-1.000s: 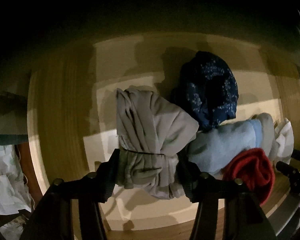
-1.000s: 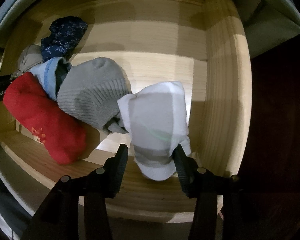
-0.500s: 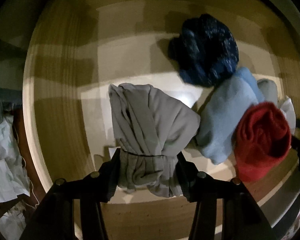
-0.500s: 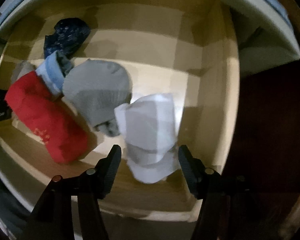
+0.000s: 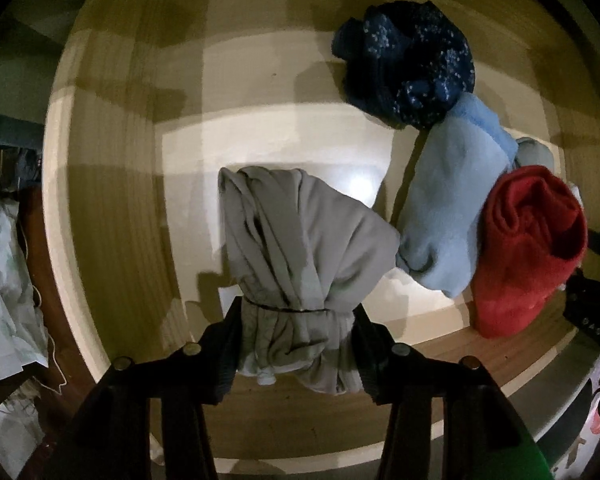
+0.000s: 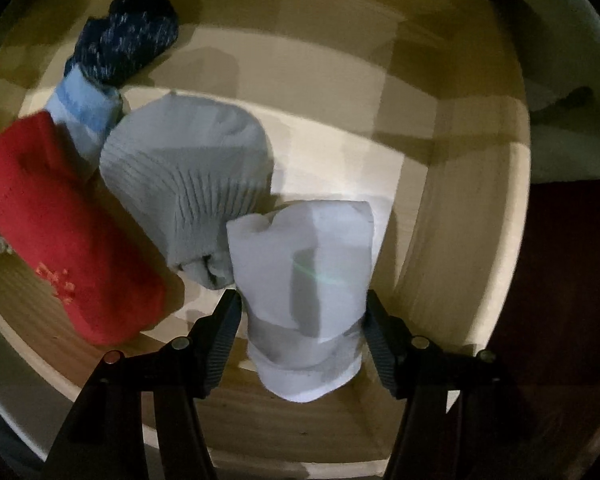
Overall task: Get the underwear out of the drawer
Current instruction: 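Lift the beige underwear with the left tool over the box while the right tool holds the sock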
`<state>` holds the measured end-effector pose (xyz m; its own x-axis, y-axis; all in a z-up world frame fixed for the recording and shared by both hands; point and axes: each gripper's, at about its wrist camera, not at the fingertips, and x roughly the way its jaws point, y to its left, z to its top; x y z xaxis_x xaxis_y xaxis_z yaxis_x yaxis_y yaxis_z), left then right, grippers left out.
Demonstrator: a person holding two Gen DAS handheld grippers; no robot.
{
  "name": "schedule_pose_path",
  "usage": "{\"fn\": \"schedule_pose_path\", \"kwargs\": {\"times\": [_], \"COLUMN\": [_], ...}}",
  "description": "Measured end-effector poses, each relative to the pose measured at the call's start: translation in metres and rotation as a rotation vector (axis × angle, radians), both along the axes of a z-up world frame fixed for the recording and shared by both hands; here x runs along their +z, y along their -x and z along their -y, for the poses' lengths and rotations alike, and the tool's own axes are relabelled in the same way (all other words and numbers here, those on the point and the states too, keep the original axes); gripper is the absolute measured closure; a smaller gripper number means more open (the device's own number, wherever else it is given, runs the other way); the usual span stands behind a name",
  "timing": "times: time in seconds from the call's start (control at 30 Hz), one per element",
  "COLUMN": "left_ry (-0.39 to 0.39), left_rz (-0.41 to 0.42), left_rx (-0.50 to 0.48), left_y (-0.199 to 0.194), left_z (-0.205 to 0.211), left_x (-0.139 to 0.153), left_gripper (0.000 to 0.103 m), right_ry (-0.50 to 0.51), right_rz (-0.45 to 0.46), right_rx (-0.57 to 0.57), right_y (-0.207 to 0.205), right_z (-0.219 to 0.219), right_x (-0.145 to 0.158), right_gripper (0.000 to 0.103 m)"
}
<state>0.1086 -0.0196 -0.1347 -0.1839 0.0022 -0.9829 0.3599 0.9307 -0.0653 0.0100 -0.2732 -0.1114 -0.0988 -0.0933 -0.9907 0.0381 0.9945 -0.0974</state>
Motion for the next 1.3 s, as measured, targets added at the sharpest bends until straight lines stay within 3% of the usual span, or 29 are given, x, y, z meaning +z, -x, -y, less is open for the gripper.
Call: {"fn": "schedule_pose_path", "kwargs": {"times": [0.13, 0.3, 0.77, 1.1, 1.3], "left_ry": [0.01, 0.035, 0.087, 0.137, 0.21], "left_rz": [0.016, 0.063, 0.304, 0.463, 0.576], "left_rx": [0.01, 0.019, 0.033, 0.016, -0.008], "left_y": [-0.005, 0.009, 0.028, 0.029, 0.025], "left_z": [-0.002, -0.01, -0.027, -0.016, -0.013], "left_x": [0.009, 0.031, 0.1, 0.15, 0.213], "left_gripper": [0.054, 0.054, 0.054, 0.054, 0.054], "right_ry": [0.032, 0.012, 0.014, 0.017, -0.005], "right_rz": [-0.015, 0.025, 0.198, 0.218, 0.218], "right_rx": [0.003, -0.118, -0.184, -0.202, -0.211], "right_y": [-0.001, -0.005, 0.003, 0.001, 0.006], "right_z": [-0.008, -0.006, -0.035, -0.051, -0.042], "right_x": [0.0, 0.008, 0.055, 0.058, 0.061], "right_gripper": [0.055, 0.06, 0.062, 0.062, 0.062]}}
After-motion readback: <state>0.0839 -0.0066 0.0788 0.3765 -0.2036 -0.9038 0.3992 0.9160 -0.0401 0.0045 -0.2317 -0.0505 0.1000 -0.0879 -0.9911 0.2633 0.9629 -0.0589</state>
